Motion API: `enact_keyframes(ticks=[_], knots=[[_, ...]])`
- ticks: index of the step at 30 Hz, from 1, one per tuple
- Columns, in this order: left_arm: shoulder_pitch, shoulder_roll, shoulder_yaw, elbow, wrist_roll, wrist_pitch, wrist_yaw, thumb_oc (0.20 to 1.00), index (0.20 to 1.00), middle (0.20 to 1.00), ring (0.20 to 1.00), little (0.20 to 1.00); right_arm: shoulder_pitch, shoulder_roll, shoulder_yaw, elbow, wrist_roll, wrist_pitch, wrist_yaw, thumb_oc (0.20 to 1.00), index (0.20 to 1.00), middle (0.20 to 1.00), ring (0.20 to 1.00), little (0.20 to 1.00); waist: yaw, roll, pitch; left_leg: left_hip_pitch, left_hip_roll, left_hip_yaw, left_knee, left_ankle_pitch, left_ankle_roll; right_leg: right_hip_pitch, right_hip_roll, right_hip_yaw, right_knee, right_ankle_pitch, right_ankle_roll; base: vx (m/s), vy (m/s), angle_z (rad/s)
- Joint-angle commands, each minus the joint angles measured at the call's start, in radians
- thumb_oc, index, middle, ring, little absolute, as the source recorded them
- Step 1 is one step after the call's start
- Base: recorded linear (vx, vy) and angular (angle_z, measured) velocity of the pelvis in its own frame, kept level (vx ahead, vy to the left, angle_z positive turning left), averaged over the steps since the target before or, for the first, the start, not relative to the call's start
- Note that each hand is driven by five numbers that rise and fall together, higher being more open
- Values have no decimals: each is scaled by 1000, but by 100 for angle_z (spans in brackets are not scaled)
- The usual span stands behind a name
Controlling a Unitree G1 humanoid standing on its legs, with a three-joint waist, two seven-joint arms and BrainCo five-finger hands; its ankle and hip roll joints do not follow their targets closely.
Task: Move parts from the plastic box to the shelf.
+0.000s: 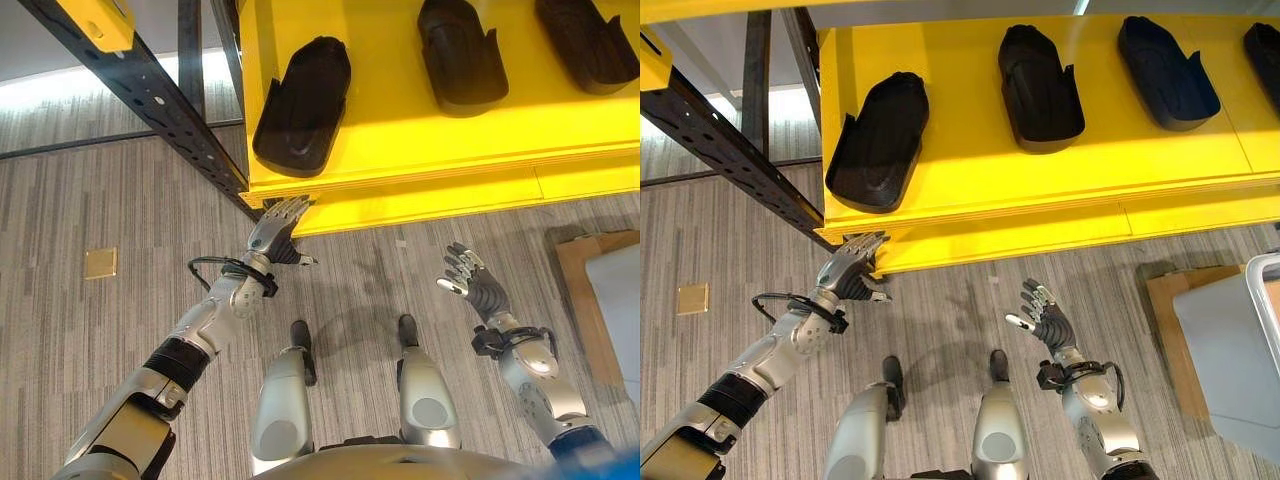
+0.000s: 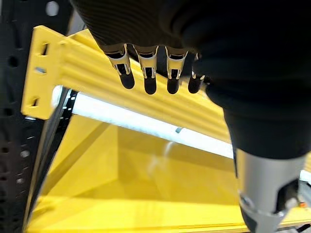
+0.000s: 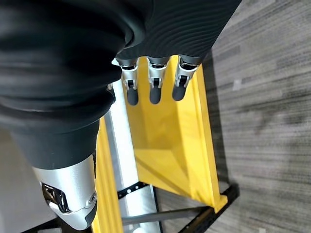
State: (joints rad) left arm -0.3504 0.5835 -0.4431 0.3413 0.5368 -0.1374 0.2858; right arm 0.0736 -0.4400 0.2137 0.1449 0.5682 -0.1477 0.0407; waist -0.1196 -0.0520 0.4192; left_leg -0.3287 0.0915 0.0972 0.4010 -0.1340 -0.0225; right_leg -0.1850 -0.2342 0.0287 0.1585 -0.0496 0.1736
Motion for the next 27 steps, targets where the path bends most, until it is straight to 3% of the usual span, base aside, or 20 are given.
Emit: enact_keyframes(ticks=[1, 18, 27], knots=[[8, 31, 63, -13, -4, 0, 35, 1000, 1000, 1000, 1000, 1000, 11, -18, -14, -57, 30, -49, 12, 1000, 1000, 1000, 1000, 1000, 7, -17, -41, -45, 67, -93, -3, 55, -60, 62, -32, -7, 70, -131, -28, -11, -2, -5], [-51, 60, 131, -21, -4, 32, 87, 1000, 1000, 1000, 1000, 1000, 15, -25, -14, -66, 45, -35, 29, 1000, 1000, 1000, 1000, 1000, 1, -22, -47, -56, 69, -92, -1, 55, -64, 50, -32, -6, 70, -127, -27, -1, 0, 0], [-118, 64, 120, -22, 3, 42, 98, 1000, 1000, 1000, 1000, 1000, 22, -32, -11, -67, 46, -28, 35, 1000, 1000, 1000, 1000, 1000, -8, -21, -55, -58, 72, -90, -2, 55, -68, 50, -29, -7, 70, -131, -29, 0, 0, 0]])
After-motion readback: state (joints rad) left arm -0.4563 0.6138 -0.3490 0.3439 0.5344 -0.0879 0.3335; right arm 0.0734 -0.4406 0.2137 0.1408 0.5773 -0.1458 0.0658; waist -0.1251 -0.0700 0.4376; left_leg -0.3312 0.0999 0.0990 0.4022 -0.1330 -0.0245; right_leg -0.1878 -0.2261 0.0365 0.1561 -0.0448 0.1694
